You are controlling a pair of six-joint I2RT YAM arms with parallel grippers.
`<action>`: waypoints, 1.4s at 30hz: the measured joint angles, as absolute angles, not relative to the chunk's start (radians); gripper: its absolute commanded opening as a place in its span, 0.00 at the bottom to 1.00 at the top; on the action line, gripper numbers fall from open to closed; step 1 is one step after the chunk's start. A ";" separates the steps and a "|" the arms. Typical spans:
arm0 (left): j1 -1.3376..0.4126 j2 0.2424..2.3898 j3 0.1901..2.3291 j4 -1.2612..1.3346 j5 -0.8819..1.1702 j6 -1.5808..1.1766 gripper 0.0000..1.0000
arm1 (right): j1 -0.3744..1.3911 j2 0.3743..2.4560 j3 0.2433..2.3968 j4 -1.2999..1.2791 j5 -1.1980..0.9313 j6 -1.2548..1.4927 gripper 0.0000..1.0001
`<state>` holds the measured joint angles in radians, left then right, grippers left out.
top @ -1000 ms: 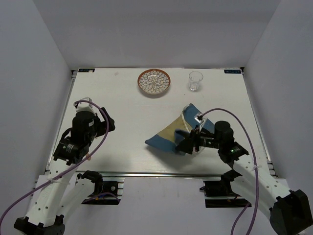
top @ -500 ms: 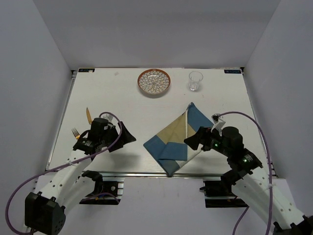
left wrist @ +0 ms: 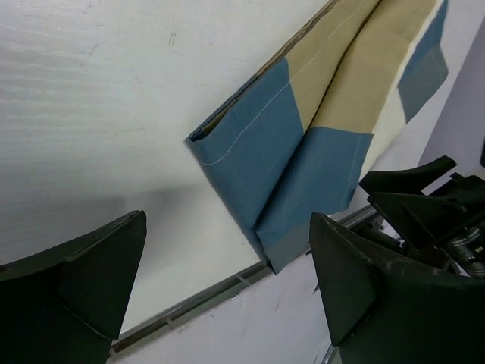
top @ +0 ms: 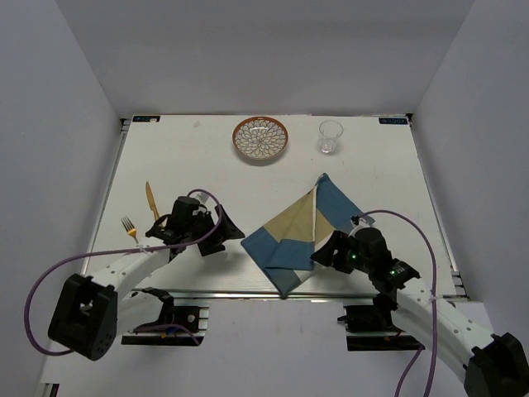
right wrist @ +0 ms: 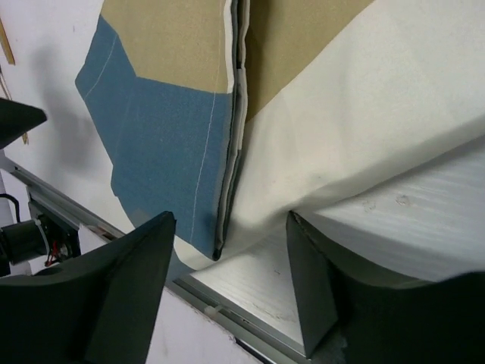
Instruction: Set the dinner table for one person
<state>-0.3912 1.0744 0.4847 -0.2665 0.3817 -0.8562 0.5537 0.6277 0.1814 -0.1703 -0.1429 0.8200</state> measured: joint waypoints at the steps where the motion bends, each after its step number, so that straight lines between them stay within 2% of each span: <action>1: -0.400 1.110 0.485 -0.247 0.382 -0.857 0.97 | 0.556 0.640 0.181 -0.155 -0.146 0.827 0.63; 4: -0.421 1.218 0.494 -0.210 0.381 -0.856 0.96 | 0.565 0.683 0.180 -0.106 -0.161 0.835 0.56; 8: -0.449 1.323 0.533 -0.191 0.377 -0.854 0.95 | 0.580 0.698 0.180 -0.103 -0.163 0.840 0.57; 11: -0.468 1.343 0.544 -0.167 0.357 -0.853 0.95 | 0.593 0.616 0.180 -0.133 -0.147 0.845 0.58; 14: -0.482 1.376 0.558 -0.139 0.355 -0.855 0.91 | 0.598 0.550 0.182 -0.137 -0.144 0.847 0.58; 18: -0.505 1.453 0.606 -0.100 0.352 -0.858 0.81 | 0.603 0.595 0.184 -0.120 -0.168 0.846 0.58; 20: -0.517 1.483 0.626 -0.091 0.342 -0.862 0.72 | 0.611 0.624 0.184 -0.103 -0.183 0.846 0.58; 23: -0.542 1.504 0.639 -0.083 0.300 -0.862 0.39 | 0.624 0.650 0.183 -0.075 -0.208 0.846 0.59; 24: -0.548 1.513 0.639 -0.091 0.273 -0.858 0.22 | 0.627 0.654 0.183 -0.063 -0.210 0.846 0.59; 27: -0.559 1.542 0.641 -0.099 0.251 -0.865 0.00 | 0.640 0.683 0.183 -0.025 -0.212 0.841 0.59; 42: -0.619 1.528 0.665 -0.139 0.179 -0.854 0.00 | 0.707 0.848 0.181 0.080 -0.123 0.888 0.60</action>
<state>-0.6186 1.5276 0.6651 -0.1387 0.1795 -0.8536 0.7071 0.8482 0.1810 0.0795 -0.1230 0.8875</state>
